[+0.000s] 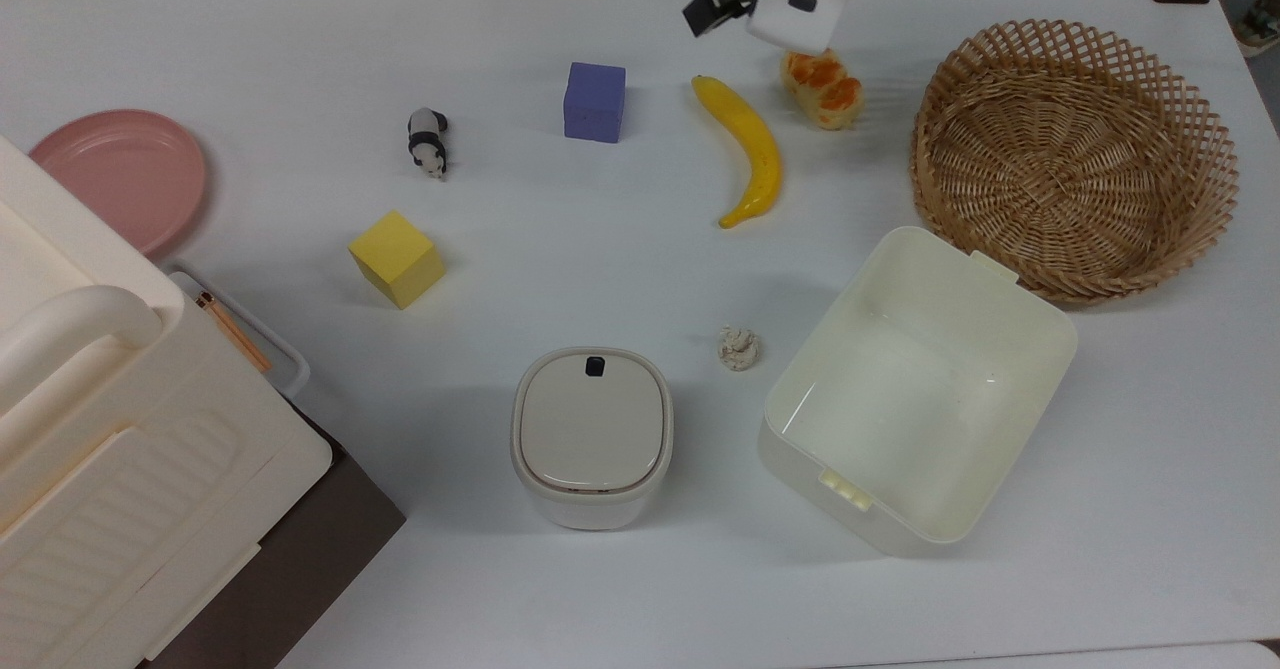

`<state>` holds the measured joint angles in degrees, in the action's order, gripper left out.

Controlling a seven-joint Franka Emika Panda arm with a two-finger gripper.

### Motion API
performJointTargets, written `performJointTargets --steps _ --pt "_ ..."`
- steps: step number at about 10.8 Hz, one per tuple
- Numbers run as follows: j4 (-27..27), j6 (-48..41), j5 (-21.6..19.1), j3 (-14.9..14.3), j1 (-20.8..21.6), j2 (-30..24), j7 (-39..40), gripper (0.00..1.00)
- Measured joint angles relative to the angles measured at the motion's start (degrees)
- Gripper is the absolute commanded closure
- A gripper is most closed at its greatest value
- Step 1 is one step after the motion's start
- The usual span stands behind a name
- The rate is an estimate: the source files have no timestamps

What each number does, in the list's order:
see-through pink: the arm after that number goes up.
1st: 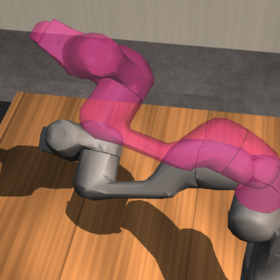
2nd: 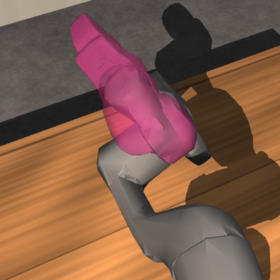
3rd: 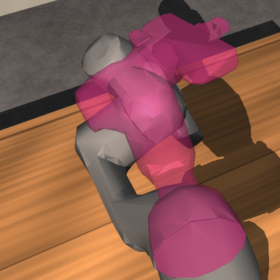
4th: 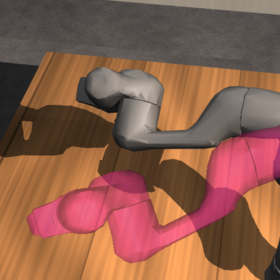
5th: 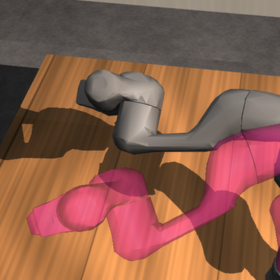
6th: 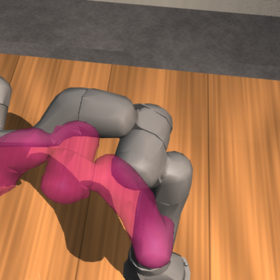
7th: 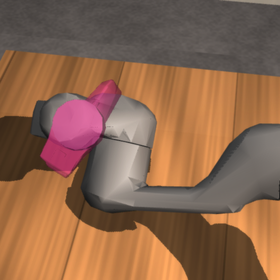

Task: Put the bread in the basket
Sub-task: 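Move the gripper over the bread with orange topping, then lower the gripper and close it around the bread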

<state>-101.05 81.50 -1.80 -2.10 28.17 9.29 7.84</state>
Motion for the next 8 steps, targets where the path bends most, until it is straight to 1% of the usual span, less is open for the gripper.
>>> performJointTargets --steps 2,4,5,8 --pt "-5.97 7.73 -0.28 0.0 2.79 -1.06 -1.06 0.0" --pt "-13.3 16.79 -0.3 0.02 6.8 -2.08 -3.71 0.0" --pt "-15.83 19.55 -0.3 0.02 7.93 -2.71 -4.45 0.0" --pt "-19.78 25.02 -0.3 -0.09 8.18 -4.36 -5.17 0.0"
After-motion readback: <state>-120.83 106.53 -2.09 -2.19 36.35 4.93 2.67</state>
